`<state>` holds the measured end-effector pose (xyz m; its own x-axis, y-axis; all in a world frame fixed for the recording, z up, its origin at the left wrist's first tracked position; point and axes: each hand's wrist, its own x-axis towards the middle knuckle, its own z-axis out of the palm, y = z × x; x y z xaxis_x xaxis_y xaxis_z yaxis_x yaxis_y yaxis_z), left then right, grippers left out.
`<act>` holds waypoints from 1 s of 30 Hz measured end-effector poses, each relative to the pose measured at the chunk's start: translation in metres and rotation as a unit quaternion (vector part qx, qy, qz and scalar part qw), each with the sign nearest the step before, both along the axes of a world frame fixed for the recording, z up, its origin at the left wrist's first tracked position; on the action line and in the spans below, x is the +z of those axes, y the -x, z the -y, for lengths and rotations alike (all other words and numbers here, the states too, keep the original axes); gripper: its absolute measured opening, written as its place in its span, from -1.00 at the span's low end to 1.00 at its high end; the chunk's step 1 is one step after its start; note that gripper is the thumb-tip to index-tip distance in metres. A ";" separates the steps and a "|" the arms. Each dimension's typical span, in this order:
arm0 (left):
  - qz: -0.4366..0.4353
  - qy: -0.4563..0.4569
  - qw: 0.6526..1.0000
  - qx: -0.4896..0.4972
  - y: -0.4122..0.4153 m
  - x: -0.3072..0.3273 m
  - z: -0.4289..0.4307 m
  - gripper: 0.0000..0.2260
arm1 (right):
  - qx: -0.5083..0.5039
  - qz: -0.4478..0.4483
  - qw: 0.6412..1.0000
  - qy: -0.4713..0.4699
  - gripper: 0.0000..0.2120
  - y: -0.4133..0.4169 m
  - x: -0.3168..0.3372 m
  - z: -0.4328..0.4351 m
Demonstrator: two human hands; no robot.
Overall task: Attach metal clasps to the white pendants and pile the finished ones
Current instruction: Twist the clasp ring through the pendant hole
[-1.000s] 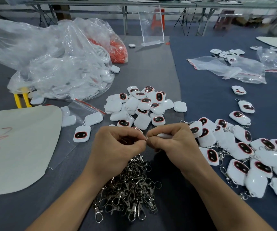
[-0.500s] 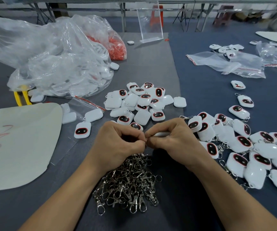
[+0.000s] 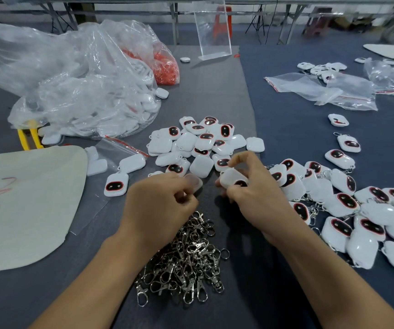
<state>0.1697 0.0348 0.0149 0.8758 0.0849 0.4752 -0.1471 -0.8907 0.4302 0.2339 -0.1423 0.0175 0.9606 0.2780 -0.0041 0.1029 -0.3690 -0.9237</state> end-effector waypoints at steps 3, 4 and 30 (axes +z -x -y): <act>-0.069 -0.044 0.995 -0.058 -0.004 -0.002 0.001 -0.93 | 0.019 0.021 0.999 0.045 -0.68 -0.002 -0.002 0.002; -0.080 -0.034 0.993 -0.079 -0.005 -0.002 0.001 -0.94 | 0.028 0.030 0.998 0.057 -0.69 -0.001 -0.002 0.002; -0.135 0.079 0.982 -0.104 -0.011 -0.011 -0.007 -0.87 | 0.066 0.046 0.996 0.048 -0.79 -0.005 0.003 0.003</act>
